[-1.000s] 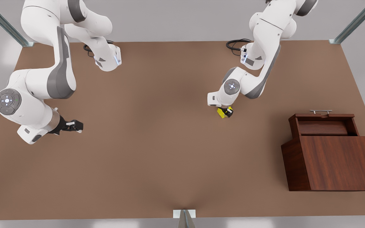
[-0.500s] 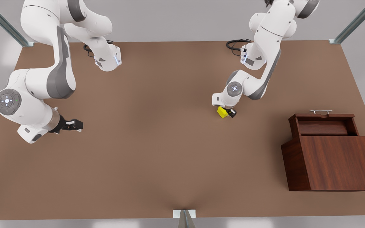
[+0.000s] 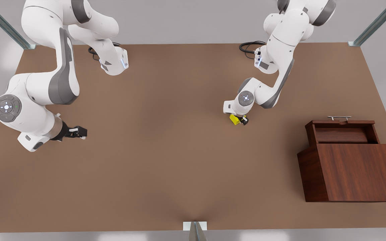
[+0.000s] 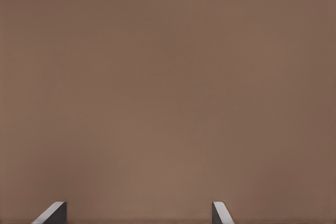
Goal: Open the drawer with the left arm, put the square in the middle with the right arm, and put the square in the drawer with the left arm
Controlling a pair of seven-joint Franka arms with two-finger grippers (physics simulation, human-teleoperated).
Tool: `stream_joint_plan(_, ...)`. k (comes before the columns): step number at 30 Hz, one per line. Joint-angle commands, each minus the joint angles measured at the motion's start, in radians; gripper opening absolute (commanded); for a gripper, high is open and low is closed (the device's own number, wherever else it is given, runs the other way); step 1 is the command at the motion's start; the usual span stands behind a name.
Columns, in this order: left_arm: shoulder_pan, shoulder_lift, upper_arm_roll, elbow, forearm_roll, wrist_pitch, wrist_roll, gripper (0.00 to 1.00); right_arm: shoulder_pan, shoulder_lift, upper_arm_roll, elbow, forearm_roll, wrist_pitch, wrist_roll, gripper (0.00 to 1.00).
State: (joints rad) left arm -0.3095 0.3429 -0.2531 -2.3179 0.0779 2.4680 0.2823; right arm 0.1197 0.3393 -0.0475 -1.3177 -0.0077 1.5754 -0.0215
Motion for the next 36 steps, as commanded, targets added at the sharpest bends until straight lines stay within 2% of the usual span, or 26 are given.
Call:
stream_joint_plan(1, 0.0, 0.002, 0.0, 0.0, 0.0, 0.0, 0.0, 0.89, 0.001, 0.001, 0.0, 0.0, 0.0, 0.0, 0.0, 1.0)
stream_joint_plan(2, 0.0, 0.013, 0.002, 0.0, 0.0, 0.022, 0.0, 0.81, 0.0, 0.0, 0.0, 0.0, 0.0, 0.0, 0.0, 1.0)
stream_joint_plan(3, 0.0, 0.018, 0.003, 0.0, 0.0, 0.031, 0.0, 0.8, 0.0, 0.0, 0.0, 0.0, 0.0, 0.0, 0.0, 1.0)
stream_joint_plan(12, 0.0, 0.025, 0.005, 0.002, 0.0, 0.035, 0.0, 0.79, -0.003, 0.001, 0.0, 0.0, 0.002, 0.002, -0.002, 1.0)
stream_joint_plan(18, 0.0, 0.024, 0.015, 0.002, 0.002, 0.035, -0.002, 0.73, -0.005, 0.001, 0.0, 0.0, 0.003, 0.002, -0.002, 1.0)
stream_joint_plan(33, 0.007, 0.005, 0.026, 0.009, 0.002, 0.015, -0.009, 0.73, -0.008, 0.004, 0.0, 0.0, 0.006, 0.003, -0.003, 1.0)
stream_joint_plan(36, 0.023, -0.093, 0.028, 0.074, -0.003, -0.169, -0.014, 0.73, -0.008, 0.004, 0.0, 0.0, 0.006, 0.003, -0.003, 1.0)
